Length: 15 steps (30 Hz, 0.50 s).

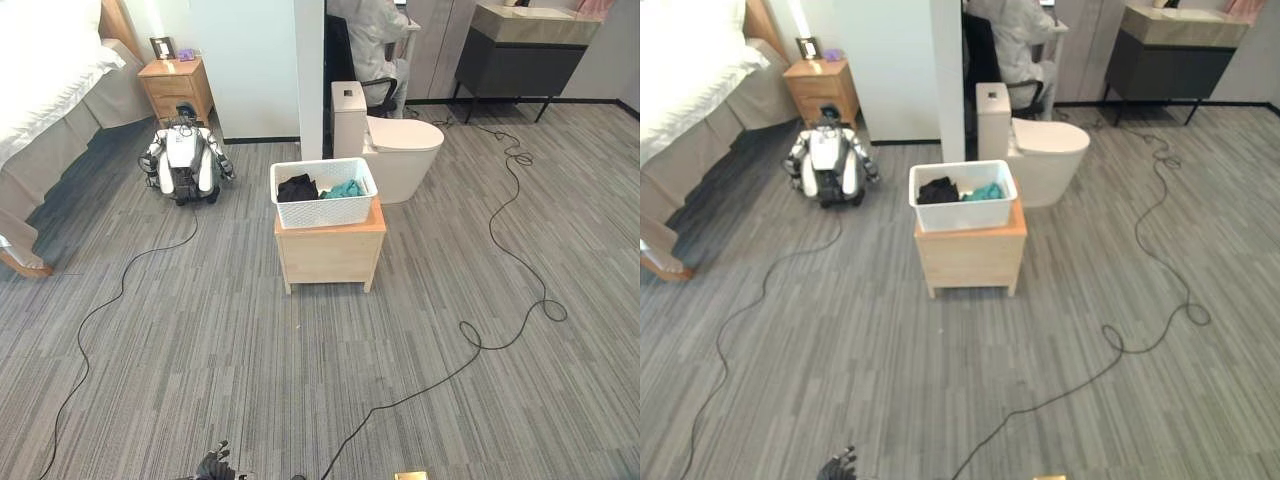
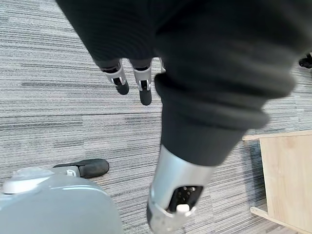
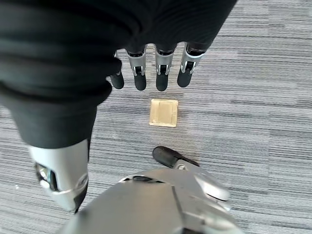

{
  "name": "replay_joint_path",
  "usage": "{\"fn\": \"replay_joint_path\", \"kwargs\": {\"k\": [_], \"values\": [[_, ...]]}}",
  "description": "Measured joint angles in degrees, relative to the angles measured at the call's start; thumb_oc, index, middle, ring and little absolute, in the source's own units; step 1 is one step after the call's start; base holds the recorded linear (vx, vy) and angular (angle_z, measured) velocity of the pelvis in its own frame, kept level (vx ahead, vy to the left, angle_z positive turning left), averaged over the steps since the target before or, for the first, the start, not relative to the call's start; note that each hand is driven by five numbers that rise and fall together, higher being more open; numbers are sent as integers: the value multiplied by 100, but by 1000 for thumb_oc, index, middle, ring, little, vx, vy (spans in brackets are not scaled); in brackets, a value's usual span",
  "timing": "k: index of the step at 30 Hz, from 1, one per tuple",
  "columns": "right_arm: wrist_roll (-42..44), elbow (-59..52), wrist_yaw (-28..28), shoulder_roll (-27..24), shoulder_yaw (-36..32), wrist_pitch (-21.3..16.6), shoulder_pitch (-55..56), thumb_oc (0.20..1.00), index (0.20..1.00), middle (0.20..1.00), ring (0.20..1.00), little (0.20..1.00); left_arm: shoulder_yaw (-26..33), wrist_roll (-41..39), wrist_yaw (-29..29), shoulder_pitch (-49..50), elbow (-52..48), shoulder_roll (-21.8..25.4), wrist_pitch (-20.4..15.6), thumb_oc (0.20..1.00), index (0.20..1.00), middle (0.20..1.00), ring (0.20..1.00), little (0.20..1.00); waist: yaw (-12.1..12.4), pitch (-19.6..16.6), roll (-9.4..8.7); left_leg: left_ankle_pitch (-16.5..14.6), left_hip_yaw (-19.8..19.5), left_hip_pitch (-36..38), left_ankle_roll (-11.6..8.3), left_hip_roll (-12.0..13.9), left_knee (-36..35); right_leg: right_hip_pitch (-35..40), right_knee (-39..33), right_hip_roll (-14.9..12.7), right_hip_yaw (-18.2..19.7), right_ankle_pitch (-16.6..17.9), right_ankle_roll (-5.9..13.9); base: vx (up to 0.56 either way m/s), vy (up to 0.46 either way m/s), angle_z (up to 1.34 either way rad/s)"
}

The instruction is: Grab the laundry basket,head to the washer,open it,put in the laundry and shut it.

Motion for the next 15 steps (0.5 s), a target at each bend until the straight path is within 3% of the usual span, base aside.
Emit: {"fn": "replay_joint_path", "kwargs": {"k": [15], "values": [[0,1,11,1,3,0,3,1000,1000,1000,1000,1000,1,-1,-47,9,42,0,1,1000,1000,1000,1000,1000,-1,-30,1,1,-7,5,0,0,5,1,0,0,-7,0,1,0,0,0]]}}
